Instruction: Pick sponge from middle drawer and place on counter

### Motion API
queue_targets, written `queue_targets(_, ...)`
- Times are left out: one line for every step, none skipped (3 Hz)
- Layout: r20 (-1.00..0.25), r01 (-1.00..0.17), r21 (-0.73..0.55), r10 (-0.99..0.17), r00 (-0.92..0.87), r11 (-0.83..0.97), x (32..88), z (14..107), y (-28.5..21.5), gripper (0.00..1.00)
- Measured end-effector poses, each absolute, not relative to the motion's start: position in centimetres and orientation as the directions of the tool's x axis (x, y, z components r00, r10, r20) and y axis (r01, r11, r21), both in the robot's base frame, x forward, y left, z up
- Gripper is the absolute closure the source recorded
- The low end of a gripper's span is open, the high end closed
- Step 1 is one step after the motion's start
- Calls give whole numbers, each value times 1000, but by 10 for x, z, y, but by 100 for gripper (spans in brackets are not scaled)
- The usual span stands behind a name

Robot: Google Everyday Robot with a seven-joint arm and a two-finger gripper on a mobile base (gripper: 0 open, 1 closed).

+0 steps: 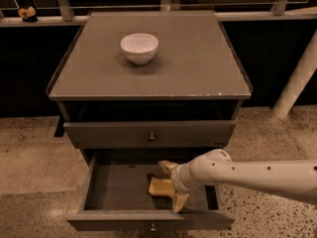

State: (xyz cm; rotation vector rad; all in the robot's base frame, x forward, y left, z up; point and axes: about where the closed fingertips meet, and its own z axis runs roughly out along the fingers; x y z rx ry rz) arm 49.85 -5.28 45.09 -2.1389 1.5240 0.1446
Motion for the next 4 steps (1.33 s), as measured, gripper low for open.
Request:
queue_targets(-364, -906, -349, -856, 368, -240, 523, 450, -48, 0)
queue_targets(-355, -909, -346, -865, 355, -231, 554, 443, -44, 0)
queue_targets(-344, -924, -321, -883, 319, -209, 558, 422, -50, 0)
queue_targets(-309, -942, -283, -912, 269, -182, 545, 397, -59, 0)
